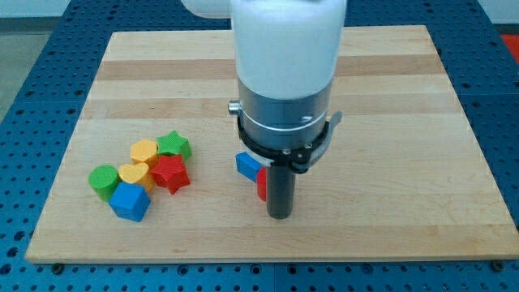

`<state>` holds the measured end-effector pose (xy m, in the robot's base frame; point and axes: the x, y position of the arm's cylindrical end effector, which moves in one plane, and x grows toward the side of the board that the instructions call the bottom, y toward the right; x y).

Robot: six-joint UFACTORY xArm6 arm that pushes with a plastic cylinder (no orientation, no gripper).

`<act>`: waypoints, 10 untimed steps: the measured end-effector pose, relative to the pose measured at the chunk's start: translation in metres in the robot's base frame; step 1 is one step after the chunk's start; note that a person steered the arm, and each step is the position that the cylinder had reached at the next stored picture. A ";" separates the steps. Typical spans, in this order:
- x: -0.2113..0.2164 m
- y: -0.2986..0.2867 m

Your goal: Move the cube into the triangle

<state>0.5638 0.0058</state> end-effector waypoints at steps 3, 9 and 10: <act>0.045 -0.041; 0.002 -0.232; 0.002 -0.201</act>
<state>0.5661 -0.1954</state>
